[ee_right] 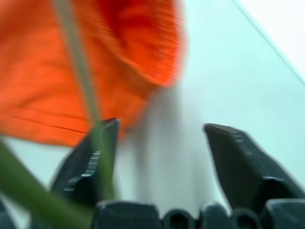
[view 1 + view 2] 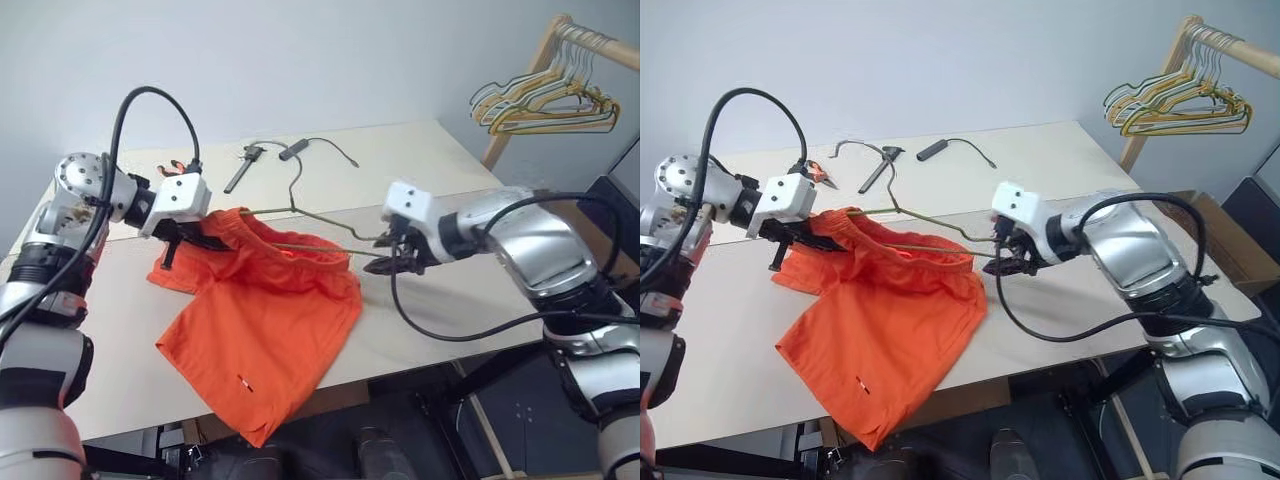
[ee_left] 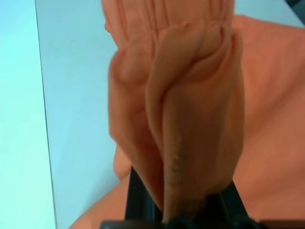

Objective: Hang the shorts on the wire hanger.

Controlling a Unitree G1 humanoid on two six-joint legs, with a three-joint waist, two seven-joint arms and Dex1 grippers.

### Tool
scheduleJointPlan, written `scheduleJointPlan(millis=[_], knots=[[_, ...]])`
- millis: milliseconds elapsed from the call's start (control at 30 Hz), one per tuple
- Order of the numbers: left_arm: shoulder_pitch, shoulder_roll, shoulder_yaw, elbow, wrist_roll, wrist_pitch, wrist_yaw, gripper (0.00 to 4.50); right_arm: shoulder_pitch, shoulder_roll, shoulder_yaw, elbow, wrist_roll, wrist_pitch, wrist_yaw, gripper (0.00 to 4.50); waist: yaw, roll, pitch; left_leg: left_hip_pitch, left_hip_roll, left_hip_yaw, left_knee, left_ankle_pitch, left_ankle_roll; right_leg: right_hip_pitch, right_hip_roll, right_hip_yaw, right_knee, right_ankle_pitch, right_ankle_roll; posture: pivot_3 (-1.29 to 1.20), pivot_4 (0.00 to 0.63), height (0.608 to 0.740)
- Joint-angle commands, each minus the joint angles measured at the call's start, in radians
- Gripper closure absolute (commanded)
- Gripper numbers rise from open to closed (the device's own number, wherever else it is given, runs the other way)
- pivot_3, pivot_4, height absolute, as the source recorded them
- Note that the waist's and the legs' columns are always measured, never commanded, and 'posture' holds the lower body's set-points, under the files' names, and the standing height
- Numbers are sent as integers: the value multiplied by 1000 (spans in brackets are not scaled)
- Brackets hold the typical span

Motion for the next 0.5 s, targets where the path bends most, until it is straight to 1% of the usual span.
scheduleJointPlan(millis=[33, 167, 267, 367, 500], knots=[[-2, 14, 66, -41, -32, 47, -6, 4500, 44, -46, -127, 21, 1, -39, -42, 48, 2, 0, 0, 0, 0, 0, 0, 0, 0, 0, 0, 0, 0, 0, 0, -122, 26, 740], [-1, -7, 120, -31, -44, 119, -6, 4500, 168, -48, -248, 14, 76, -41, -39, 48, 1, 0, 0, 0, 0, 0, 0, 0, 0, 1, 0, 0, 0, 0, 0, -125, 30, 740], [-2, -18, 135, -24, -37, 149, -6, 4500, 277, -15, -274, -60, 110, -61, -45, 48, 0, 0, 0, 1, 0, 0, 0, -1, 1, 2, 1, 0, 0, 0, 0, -121, 33, 740], [-7, -25, 138, -8, -16, 144, -6, 4500, 332, 87, -286, -112, 161, -32, -100, 48, -10, 0, 0, 3, 1, 1, 0, -1, 1, 2, 1, 3, 1, 0, 0, -119, 36, 740], [-14, -27, 140, 2, -7, 144, -6, 4500, 340, 235, -274, -169, 220, 28, -178, 48, -18, 0, 0, 4, 1, 1, 0, -1, 1, 3, 1, 3, 2, 0, 0, -117, 37, 740]])
